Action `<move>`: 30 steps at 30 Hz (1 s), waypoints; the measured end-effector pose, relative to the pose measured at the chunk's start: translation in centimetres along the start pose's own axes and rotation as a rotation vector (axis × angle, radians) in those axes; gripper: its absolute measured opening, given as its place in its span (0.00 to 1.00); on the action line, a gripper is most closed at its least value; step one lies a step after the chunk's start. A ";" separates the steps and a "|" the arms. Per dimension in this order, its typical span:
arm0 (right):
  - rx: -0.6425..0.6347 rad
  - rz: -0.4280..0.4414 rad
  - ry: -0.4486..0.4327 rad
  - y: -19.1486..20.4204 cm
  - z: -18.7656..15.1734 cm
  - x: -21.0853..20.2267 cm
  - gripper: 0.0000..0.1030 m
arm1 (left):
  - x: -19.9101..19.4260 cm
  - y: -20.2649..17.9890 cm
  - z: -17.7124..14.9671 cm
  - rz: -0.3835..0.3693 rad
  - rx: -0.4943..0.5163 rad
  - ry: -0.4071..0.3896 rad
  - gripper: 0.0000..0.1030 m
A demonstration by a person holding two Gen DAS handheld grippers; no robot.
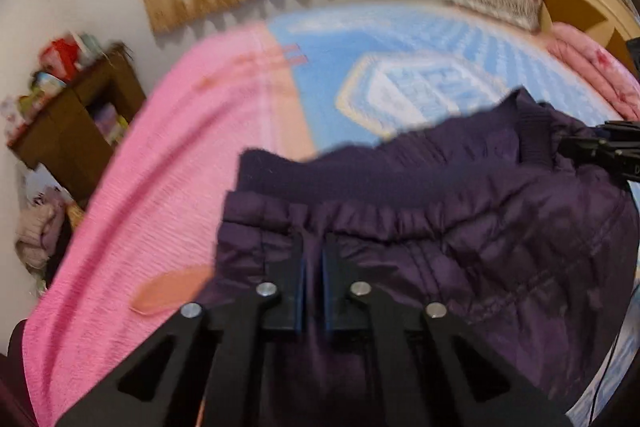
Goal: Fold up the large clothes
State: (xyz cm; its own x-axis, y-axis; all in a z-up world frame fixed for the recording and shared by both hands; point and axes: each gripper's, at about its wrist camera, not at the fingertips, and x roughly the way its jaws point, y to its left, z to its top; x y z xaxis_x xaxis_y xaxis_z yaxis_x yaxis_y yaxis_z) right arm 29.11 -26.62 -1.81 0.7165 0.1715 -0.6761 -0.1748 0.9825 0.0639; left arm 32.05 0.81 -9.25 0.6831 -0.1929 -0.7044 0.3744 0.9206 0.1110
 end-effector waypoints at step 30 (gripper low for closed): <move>0.131 -0.252 -0.081 -0.3 0.5 3.0 0.70 | 0.4 4.0 0.3 0.236 -0.265 -0.093 0.52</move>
State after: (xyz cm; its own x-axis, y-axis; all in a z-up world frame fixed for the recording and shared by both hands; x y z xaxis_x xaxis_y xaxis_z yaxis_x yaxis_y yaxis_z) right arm 31.60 -26.41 -3.50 0.7786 -0.0786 -0.6226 0.0999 0.9950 -0.0007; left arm 34.01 4.30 -8.95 0.7900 0.0165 -0.6129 0.0325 0.9971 0.0688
